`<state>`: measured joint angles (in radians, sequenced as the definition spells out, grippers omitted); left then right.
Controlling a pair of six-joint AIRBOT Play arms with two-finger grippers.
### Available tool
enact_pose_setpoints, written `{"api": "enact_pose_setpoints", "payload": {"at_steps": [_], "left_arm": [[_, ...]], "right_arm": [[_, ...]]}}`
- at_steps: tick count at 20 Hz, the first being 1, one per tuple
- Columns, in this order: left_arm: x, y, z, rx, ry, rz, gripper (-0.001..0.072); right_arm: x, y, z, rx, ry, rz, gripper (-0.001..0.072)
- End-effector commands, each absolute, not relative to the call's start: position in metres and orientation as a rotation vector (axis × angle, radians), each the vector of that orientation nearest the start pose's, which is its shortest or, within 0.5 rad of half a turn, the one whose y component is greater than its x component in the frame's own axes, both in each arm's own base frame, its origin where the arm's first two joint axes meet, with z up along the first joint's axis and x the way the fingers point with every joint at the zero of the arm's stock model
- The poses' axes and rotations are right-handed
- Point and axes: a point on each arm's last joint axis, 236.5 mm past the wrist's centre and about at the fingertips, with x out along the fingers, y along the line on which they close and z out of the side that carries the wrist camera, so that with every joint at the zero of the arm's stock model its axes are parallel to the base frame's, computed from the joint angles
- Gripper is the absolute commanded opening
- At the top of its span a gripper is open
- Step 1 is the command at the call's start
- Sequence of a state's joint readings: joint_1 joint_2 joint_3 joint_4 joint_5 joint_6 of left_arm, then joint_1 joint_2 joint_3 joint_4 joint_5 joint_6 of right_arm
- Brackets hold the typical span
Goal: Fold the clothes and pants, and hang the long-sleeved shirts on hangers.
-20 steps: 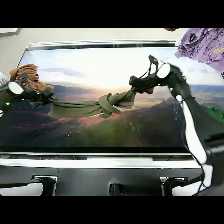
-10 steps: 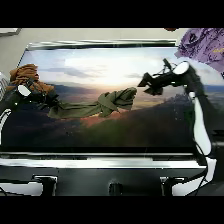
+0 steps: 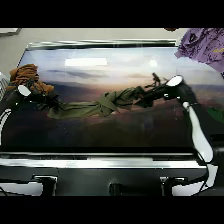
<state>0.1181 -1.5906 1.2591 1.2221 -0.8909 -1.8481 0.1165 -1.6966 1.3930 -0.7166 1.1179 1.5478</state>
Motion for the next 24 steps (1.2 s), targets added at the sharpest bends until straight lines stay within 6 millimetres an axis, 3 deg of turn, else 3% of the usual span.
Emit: {"api": "enact_pose_setpoints", "payload": {"at_steps": [1,4,9,10,13,14,17,19,20,22,24], "left_arm": [[0.469,-0.008,-0.058,-0.670,1.191,0.165,0.0016],[0.470,-0.008,-0.058,-0.670,1.191,0.165,0.0016],[0.470,-0.008,-0.058,-0.670,1.191,0.165,0.0016],[0.470,-0.008,-0.058,-0.670,1.191,0.165,0.0016],[0.470,-0.008,-0.058,-0.670,1.190,0.165,0.0016],[0.470,-0.008,-0.058,-0.670,1.190,0.165,0.0016],[0.470,-0.007,-0.057,-0.670,1.189,0.166,0.0016],[0.474,-0.002,-0.047,-0.660,1.168,0.157,0.0015],[0.481,0.003,-0.032,-0.647,1.137,0.144,0.0015],[0.499,0.019,0.019,-0.610,1.039,0.123,0.0014],[0.513,0.044,0.094,-0.543,0.892,0.129,0.0014]], "right_arm": [[0.444,0.270,-0.040,0.712,1.322,0.494,0.0560],[0.439,0.294,-0.060,0.709,1.336,0.480,0.0561],[0.437,0.302,-0.076,0.746,1.366,0.465,0.0558],[0.437,0.303,-0.078,0.758,1.369,0.464,0.0515],[0.443,0.304,-0.078,0.765,1.344,0.464,0.0091],[0.446,0.304,-0.076,0.772,1.332,0.465,0.0030],[0.452,0.303,-0.056,0.770,1.281,0.478,0.0028],[0.466,0.293,-0.015,0.714,1.168,0.499,0.0027],[0.474,0.283,0.013,0.671,1.101,0.513,0.0027],[0.501,0.245,0.099,0.601,0.898,0.515,0.0027],[0.515,0.187,0.211,0.553,0.646,0.472,0.0027]]}}
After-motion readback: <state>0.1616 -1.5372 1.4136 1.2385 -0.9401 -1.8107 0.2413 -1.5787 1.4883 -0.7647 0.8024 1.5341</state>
